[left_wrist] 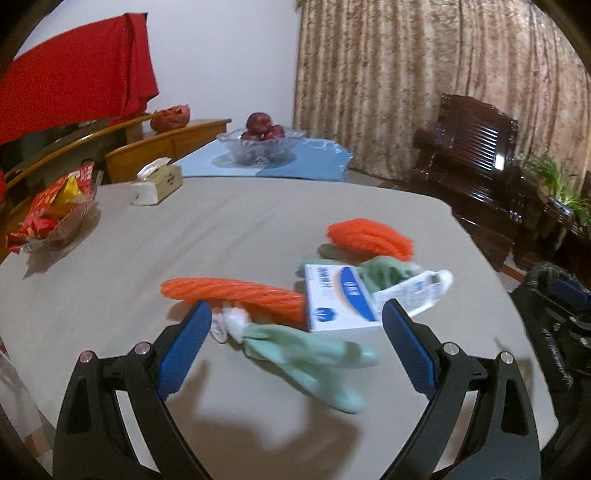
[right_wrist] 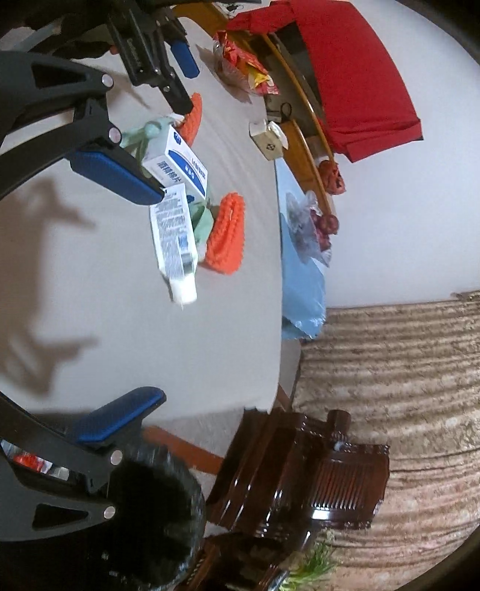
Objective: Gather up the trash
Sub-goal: 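Grasp the white alcohol-pads box with the left gripper while the right gripper approaches the white tube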
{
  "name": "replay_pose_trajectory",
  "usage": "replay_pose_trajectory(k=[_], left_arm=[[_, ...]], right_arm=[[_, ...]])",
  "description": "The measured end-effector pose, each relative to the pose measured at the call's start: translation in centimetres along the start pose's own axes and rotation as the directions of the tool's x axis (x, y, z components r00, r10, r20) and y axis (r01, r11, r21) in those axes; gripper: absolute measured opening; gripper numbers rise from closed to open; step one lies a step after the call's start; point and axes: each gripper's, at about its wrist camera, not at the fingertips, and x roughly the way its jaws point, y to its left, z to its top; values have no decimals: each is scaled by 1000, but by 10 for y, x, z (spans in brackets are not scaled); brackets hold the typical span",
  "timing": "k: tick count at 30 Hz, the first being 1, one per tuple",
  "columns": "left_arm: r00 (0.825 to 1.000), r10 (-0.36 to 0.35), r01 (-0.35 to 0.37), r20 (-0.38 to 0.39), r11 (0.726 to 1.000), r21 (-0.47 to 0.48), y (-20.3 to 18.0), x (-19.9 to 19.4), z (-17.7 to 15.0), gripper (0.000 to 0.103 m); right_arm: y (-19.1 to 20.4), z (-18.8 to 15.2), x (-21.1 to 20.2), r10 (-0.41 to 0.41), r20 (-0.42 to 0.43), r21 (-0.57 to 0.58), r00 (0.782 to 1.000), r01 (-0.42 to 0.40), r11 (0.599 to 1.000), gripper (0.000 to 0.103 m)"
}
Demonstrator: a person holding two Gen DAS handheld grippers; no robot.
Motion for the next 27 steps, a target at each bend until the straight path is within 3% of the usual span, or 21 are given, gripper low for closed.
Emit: replay_pose_trajectory(k=[13, 27], left_arm=[[999, 38, -40, -33, 998, -53, 44, 34, 2, 91], [999, 26, -30, -44, 996, -86, 62, 44, 1, 91]], right_arm=[[59, 2, 84, 27, -104, -24, 994, -30, 999, 97], [75, -1, 114, -19, -162, -30, 987, 14, 999, 97]])
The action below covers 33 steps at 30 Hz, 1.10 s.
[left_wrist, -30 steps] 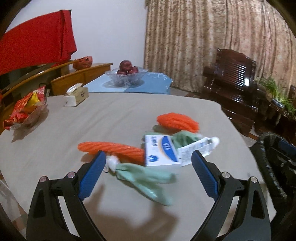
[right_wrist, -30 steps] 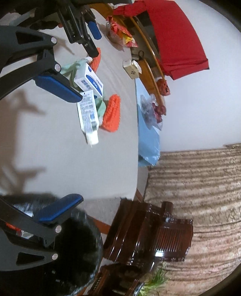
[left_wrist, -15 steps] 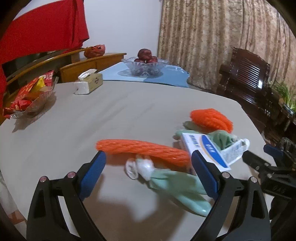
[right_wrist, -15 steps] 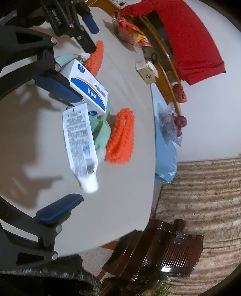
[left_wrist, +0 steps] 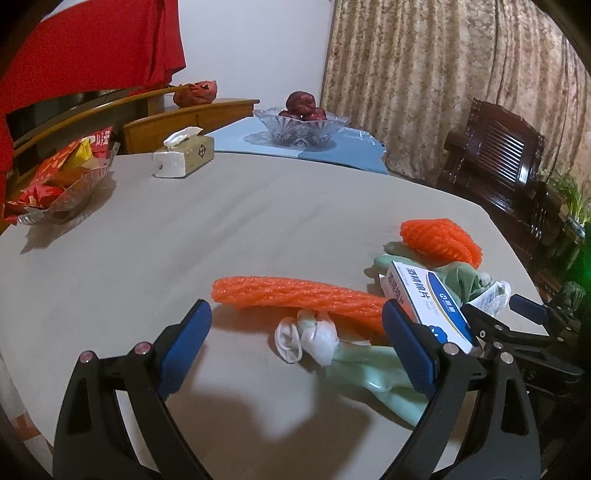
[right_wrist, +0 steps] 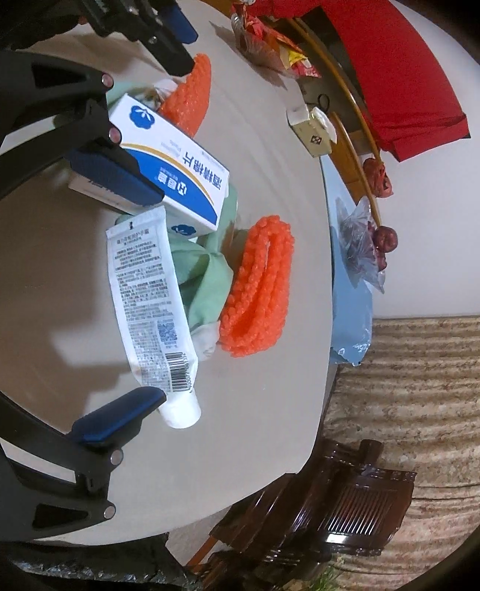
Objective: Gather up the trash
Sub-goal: 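Grasp the white alcohol-pads box with the left gripper while the right gripper approaches the white tube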
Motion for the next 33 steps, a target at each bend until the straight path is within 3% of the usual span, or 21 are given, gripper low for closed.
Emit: replay_pose_trajectory(k=[11, 24, 33], left_arm=[[1000, -12, 12, -6, 1000, 5, -4, 1, 0, 91], [995, -93, 95, -31, 994, 63, -60, 6, -6, 91], [993, -105, 109, -48, 990, 88, -83, 13, -9, 91]], right_arm=[[-6, 3, 5, -45, -25, -3, 999, 45, 999, 97], [-59, -14, -16, -102, -52, 22, 993, 103, 994, 97], [-87, -21, -33, -171, -65, 26, 983, 173, 985, 97]])
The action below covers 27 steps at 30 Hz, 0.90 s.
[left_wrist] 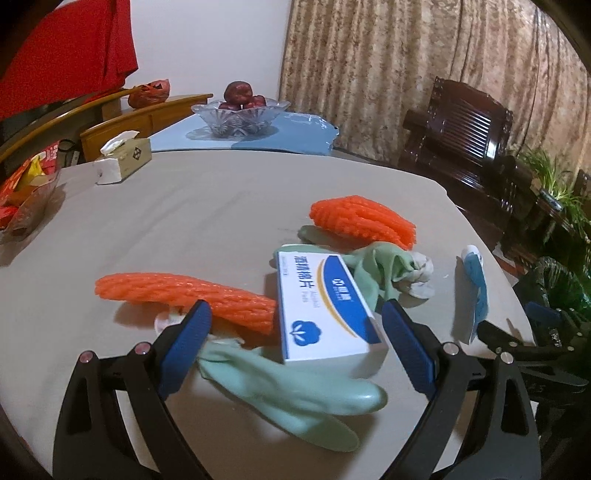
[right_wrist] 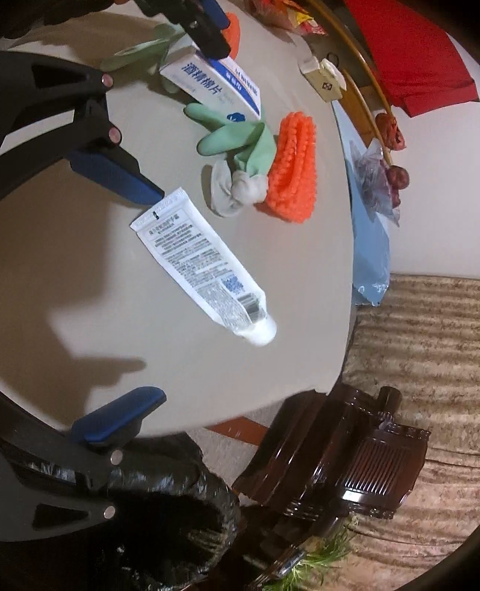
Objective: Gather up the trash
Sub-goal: 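Grasp the white alcohol-pads box with the left gripper while the right gripper approaches the white tube, then grasp the white squeeze tube with the right gripper while the left gripper holds the box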
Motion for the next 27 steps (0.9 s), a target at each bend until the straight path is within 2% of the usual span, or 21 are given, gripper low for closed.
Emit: replay_pose_trajectory(k=[13, 16, 19, 20, 21, 23, 27], left_arm=[[998, 37, -35, -50, 999, 38, -19, 22, 0, 91], [998, 38, -36, -56, 999, 38, -20, 22, -1, 85], [997, 37, -35, -63, 999, 37, -18, 22, -2, 79], [997, 38, -35, -67, 999, 36, -18, 23, -3, 76], [997, 36, -33, -70, 999, 36, -17, 23, -3, 70], [997, 28, -25, -78, 999, 31, -15, 25, -3, 65], [997, 8, -6, -82, 1000, 26, -15, 26, -5, 57]], right_arm=[[-15, -1, -9, -39, 23, -2, 999, 39, 999, 96], [-16, -1, -7, -18, 31, -1, 999, 18, 1000, 84], [-14, -1, -1, 1, 22, 1, 1000, -1, 1000, 60], [-13, -1, 2, 30, 13, 5, 999, -30, 1000, 45], [-12, -1, 5, 61, 3, 11, 998, -61, 998, 37], [-12, -2, 6, 86, -6, 12, 996, -86, 996, 31], [-9, -7, 4, 109, -33, -7, 994, -109, 994, 32]])
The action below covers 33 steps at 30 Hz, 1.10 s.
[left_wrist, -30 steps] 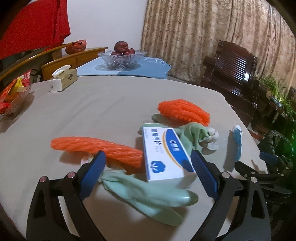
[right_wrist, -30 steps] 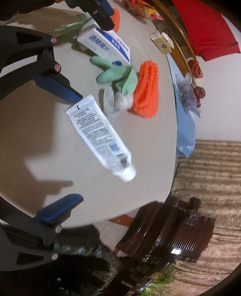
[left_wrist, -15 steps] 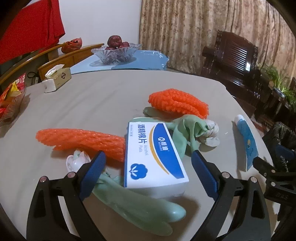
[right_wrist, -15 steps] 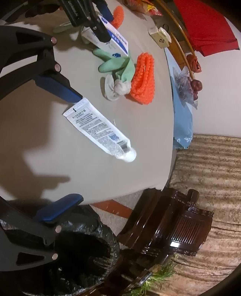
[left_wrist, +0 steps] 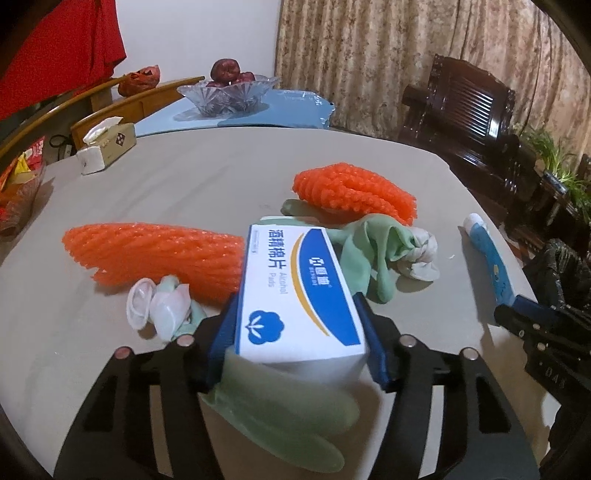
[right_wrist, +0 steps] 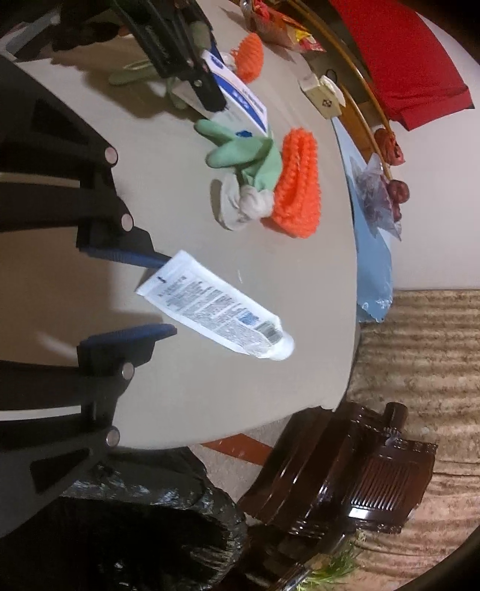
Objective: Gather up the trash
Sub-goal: 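Grasp the white squeeze tube with the right gripper while the left gripper holds the box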
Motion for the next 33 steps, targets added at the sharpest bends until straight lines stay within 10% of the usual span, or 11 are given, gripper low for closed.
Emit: replay_pose_trajectory(k=[6, 21, 24, 30, 33], left_arm=[[1000, -11, 11, 4, 1000, -18, 1, -5, -1, 56], [1000, -11, 12, 17, 1000, -23, 4, -4, 4, 56], [1000, -13, 13, 17, 1000, -25, 3, -3, 4, 56], [1000, -21, 22, 17, 999, -26, 4, -4, 5, 56], [999, -29, 30, 18, 999, -24, 5, -8, 3, 56]], right_arm=[[0, -5, -8, 33, 5, 22, 999, -33, 999, 67], [-1, 34, 44, -54, -21, 134, 998, 56, 989, 77], [2, 37, 47, -52, -21, 104, 998, 53, 993, 50], [1, 29, 37, -6, -18, 53, 1000, 7, 999, 45], [-1, 20, 23, 25, -16, 28, 1000, -24, 999, 26]])
